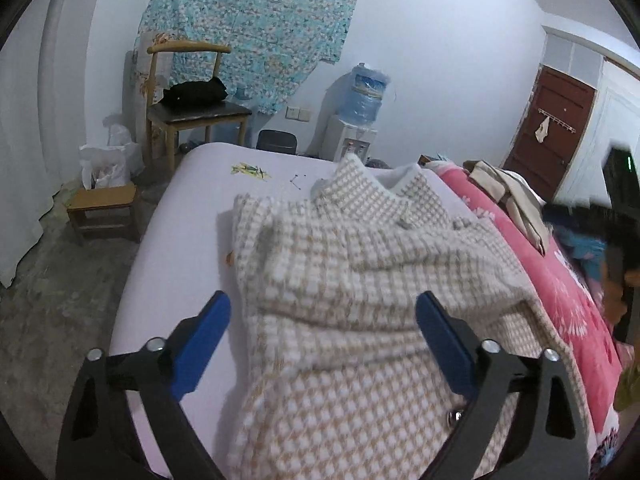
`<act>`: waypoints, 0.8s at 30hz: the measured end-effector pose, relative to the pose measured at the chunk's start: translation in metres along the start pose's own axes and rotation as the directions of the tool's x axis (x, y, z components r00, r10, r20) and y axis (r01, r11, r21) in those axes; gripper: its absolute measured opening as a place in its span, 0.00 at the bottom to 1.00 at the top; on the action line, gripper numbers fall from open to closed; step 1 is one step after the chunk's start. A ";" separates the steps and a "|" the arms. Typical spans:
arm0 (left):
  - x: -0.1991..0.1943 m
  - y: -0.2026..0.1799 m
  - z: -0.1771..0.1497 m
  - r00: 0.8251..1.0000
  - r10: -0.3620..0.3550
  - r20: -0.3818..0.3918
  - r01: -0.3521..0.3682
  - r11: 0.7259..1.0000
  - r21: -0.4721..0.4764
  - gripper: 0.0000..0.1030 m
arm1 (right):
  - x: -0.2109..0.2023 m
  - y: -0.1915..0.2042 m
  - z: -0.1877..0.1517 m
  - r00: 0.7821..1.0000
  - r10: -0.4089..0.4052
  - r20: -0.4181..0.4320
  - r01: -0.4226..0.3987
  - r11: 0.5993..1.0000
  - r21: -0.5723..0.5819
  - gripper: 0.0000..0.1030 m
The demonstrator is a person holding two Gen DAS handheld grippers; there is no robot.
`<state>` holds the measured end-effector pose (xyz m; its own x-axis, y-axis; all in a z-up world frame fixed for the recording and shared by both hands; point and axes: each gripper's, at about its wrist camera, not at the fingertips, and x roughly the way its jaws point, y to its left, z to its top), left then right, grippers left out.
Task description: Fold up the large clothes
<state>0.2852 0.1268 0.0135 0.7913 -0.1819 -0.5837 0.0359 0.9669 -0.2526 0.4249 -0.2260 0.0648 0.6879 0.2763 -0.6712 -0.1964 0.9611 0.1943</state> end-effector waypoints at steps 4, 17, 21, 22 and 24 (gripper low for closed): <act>0.022 0.009 0.009 0.998 0.050 -0.035 -0.051 0.998 -0.039 0.65 | 0.003 -0.050 -0.019 0.999 -0.044 -0.021 0.047 0.990 0.132 0.65; 0.070 0.004 0.020 0.969 0.200 -0.143 -0.195 0.980 0.048 0.34 | 0.066 -0.131 -0.023 0.989 0.098 -0.111 -0.042 0.904 0.426 0.37; 0.067 0.009 0.006 0.963 0.209 -0.169 -0.200 0.977 0.070 0.26 | 0.074 -0.125 -0.019 0.990 0.079 -0.120 -0.027 0.923 0.384 0.09; 0.063 0.012 0.001 0.964 0.196 -0.179 -0.187 0.980 0.069 0.25 | 0.076 -0.128 -0.021 0.990 0.081 -0.114 -0.032 0.924 0.381 0.09; 0.057 0.014 -0.003 0.967 0.172 -0.188 -0.164 0.985 0.058 0.24 | 0.077 -0.133 -0.024 0.991 0.086 -0.104 -0.039 0.921 0.387 0.07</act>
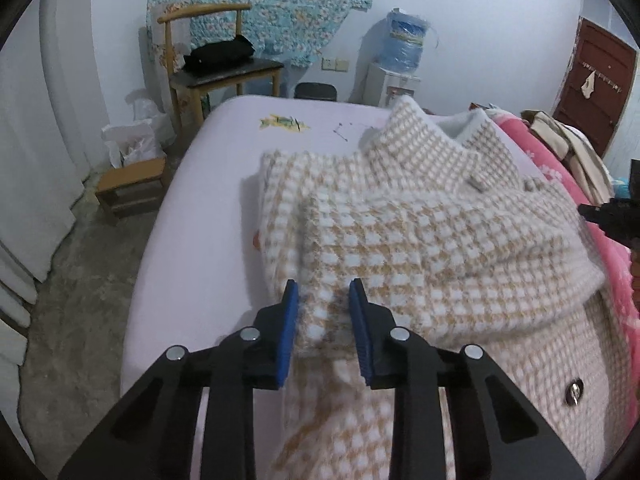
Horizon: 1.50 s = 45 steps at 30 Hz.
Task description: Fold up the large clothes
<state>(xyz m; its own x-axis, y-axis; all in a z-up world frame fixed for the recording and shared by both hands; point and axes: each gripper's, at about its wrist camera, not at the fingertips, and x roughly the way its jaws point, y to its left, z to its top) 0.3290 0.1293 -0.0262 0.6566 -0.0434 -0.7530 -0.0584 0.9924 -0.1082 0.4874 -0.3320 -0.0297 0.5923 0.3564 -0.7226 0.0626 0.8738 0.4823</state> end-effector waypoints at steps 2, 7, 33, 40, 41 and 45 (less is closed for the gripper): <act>-0.008 0.003 -0.003 0.999 -0.045 0.005 0.045 0.999 -0.006 0.24 | -0.001 -0.004 -0.001 1.000 0.000 0.004 0.000 1.000 0.003 0.07; -0.026 0.014 0.009 0.984 -0.158 0.076 0.162 0.986 -0.048 0.24 | -0.008 -0.007 -0.001 1.000 0.002 -0.002 -0.002 1.000 -0.006 0.13; 0.066 0.029 0.074 0.964 -0.193 -0.185 0.130 0.943 -0.307 0.30 | 0.012 0.010 0.016 0.998 -0.064 0.005 0.064 0.996 -0.061 0.41; 0.046 0.018 0.076 0.988 -0.132 -0.084 0.112 0.973 -0.203 0.07 | 0.013 0.028 0.014 0.989 -0.130 0.069 0.141 0.973 -0.182 0.07; 0.038 0.016 0.077 0.990 -0.131 -0.048 0.120 0.975 -0.187 0.07 | 0.010 0.031 0.011 0.987 -0.135 0.091 0.151 0.968 -0.200 0.06; 0.000 0.019 0.079 0.973 -0.189 0.136 0.210 0.964 -0.163 0.07 | 0.000 0.027 0.009 0.984 -0.113 0.135 0.135 0.975 -0.175 0.05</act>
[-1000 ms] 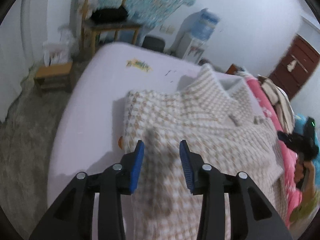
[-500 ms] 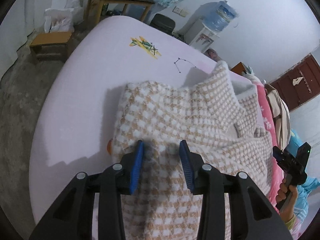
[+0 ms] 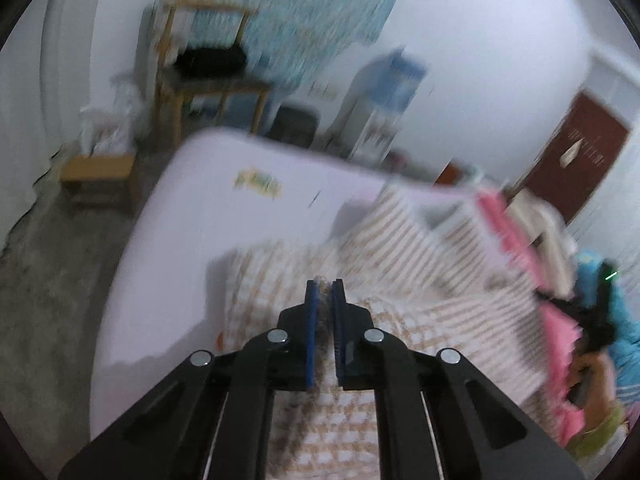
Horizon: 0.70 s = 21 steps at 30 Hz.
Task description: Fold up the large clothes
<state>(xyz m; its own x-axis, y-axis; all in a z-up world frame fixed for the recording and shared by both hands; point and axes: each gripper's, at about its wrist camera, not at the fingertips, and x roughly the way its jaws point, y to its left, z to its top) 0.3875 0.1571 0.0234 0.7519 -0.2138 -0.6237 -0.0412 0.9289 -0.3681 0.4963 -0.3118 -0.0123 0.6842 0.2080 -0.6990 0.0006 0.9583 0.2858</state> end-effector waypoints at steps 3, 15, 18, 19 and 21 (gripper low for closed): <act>-0.008 0.006 -0.001 0.999 -0.002 0.046 0.002 1.000 -0.008 0.07 | 0.001 -0.014 -0.003 0.999 0.027 0.018 -0.028 0.998 0.058 0.05; 0.038 0.032 -0.015 0.980 0.090 -0.177 -0.104 0.992 -0.068 0.06 | 0.016 -0.022 -0.001 1.000 0.012 -0.024 -0.010 0.996 0.088 0.06; 0.043 0.032 -0.020 0.976 0.114 -0.187 -0.126 0.990 -0.056 0.09 | 0.020 -0.025 -0.003 0.998 -0.005 -0.060 0.011 0.996 0.091 0.23; 0.042 0.032 -0.020 0.976 0.117 -0.183 -0.129 0.990 -0.055 0.09 | 0.019 -0.026 -0.003 0.998 -0.015 -0.065 0.020 0.996 0.090 0.27; 0.034 0.032 -0.020 0.979 0.125 -0.163 -0.136 0.989 -0.057 0.13 | 0.010 -0.027 -0.003 0.997 -0.044 -0.067 0.050 0.995 0.087 0.40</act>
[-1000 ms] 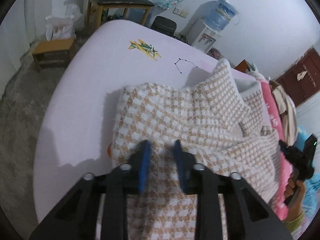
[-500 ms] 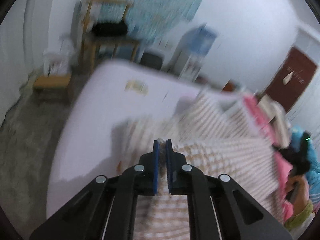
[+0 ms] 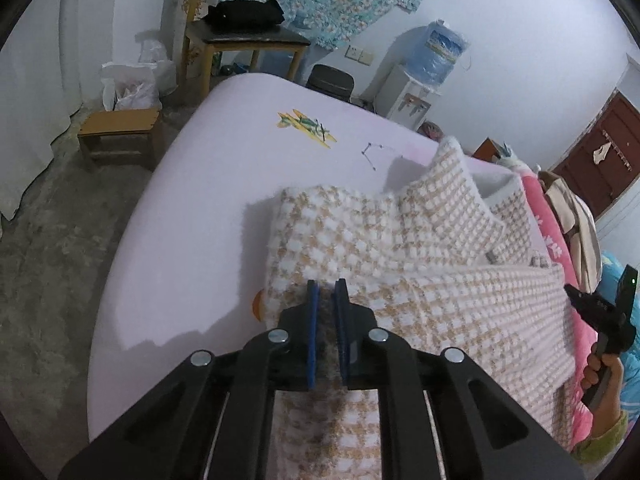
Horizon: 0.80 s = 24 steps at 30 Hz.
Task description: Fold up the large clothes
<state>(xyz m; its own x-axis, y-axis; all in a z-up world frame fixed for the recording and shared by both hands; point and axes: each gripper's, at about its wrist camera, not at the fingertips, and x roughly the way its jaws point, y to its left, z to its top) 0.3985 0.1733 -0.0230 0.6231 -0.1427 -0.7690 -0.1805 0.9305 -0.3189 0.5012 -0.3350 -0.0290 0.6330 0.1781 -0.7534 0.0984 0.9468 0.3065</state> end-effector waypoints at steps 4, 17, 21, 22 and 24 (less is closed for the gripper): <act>-0.031 -0.011 -0.002 0.994 0.044 0.098 -0.051 0.996 0.077 0.16 | -0.038 0.018 -0.010 0.999 0.000 0.046 0.004 0.996 -0.091 0.40; -0.017 -0.045 -0.068 0.997 0.060 -0.040 -0.043 0.942 0.333 0.18 | -0.031 0.090 -0.119 0.994 -0.053 -0.097 0.003 0.890 -0.455 0.36; -0.031 -0.058 -0.061 0.996 0.092 0.011 -0.090 0.930 0.355 0.20 | -0.047 0.115 -0.112 0.993 -0.102 -0.064 0.059 0.877 -0.476 0.36; -0.033 -0.064 -0.059 0.998 0.062 0.020 -0.065 0.932 0.356 0.22 | -0.052 0.129 -0.111 0.997 -0.061 -0.052 0.028 0.873 -0.487 0.36; -0.032 -0.081 -0.055 0.999 0.029 0.019 -0.034 0.931 0.364 0.29 | -0.054 0.146 -0.109 0.999 -0.009 -0.048 -0.015 0.874 -0.486 0.36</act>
<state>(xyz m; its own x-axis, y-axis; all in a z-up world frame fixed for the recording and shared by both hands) 0.3510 0.0841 -0.0029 0.6320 -0.1095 -0.7672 0.0883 0.9937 -0.0691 0.3975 -0.1767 -0.0070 0.5947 0.1819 -0.7831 -0.2966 0.9550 -0.0034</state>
